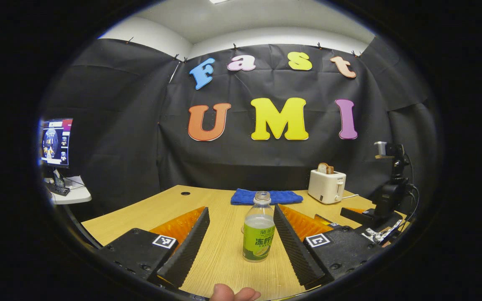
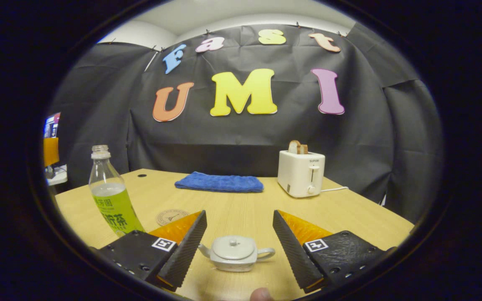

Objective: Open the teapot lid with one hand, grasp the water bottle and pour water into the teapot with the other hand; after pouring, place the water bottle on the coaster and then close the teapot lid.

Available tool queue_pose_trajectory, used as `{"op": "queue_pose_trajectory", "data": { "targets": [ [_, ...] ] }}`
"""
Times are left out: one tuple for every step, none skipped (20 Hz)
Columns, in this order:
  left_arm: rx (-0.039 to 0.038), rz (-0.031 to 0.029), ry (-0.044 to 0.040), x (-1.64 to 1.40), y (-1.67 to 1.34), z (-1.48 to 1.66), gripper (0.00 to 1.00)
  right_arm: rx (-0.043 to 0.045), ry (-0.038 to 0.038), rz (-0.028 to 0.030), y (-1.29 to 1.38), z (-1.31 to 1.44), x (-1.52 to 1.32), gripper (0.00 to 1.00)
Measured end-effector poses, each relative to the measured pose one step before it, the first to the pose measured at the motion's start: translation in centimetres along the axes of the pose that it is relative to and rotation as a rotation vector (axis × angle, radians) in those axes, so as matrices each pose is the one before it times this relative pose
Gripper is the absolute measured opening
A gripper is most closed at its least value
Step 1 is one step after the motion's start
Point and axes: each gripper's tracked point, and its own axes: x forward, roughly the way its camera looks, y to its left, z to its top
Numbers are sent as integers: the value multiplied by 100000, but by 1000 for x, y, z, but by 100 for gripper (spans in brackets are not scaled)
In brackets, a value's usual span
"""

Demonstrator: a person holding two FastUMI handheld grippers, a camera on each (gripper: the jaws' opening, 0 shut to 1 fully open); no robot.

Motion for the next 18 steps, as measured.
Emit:
{"op": "queue_pose_trajectory", "data": {
  "targets": [
    [95, 110, 63, 12, 112, -27, 96, -74, 1611, 725, 307, -436, 441, 98],
    [-126, 94, 112, 59, 75, -45, 96, -207, 1024, 401, 138, -236, 165, 95],
    [-302, -42, 79, 102, 151, -85, 96, -471, 654, -44, 99, -197, 424, 93],
    [-155, 108, 127, 105, 16, -35, 96, -317, 270, 410, 112, -63, 59, 81],
    [-150, 101, 190, -2, 98, 26, 96, -301, 540, 1000, 275, -132, 286, 77],
    [-230, 91, 226, 44, 101, -106, 96, -315, 600, -782, -76, -129, 82, 74],
    [-306, 85, 217, 8, 123, 32, 96, -119, 278, -484, -143, -2, 197, 68],
    [-317, -116, 56, -43, -4, -94, 96, 136, 569, 402, 109, -204, 169, 55],
    [-112, 9, 48, -31, 9, 39, 96, -217, 656, -1331, -325, -83, 177, 55],
    [29, 71, -152, 121, 50, -33, 96, 444, 624, -740, -123, -280, 281, 36],
    [47, 89, 15, 105, 94, 75, 96, 831, 1352, 421, 31, -310, 136, 30],
    [-174, 3, -38, 30, 14, -56, 96, 690, 1189, 521, 142, -232, 29, 18],
    [-235, -119, 119, -19, -74, -79, 96, -110, -1190, 1453, 313, 232, 62, 19],
    [-58, 17, 169, 61, 52, -30, 96, 506, 487, -1368, -158, -192, -38, 11],
    [98, 32, 96, -138, -43, 7, 96, -1045, 597, 199, 9, 26, -10, 2],
    [66, -198, 44, 21, -2, -41, 96, -1467, -175, 246, 56, 50, -126, 3],
    [-58, 39, -85, -16, -39, -3, 96, -252, 109, 141, -49, 32, 26, 2],
    [-118, -256, 142, -23, -28, 30, 96, 562, -222, 411, -54, -56, 19, 3]
  ]
}}
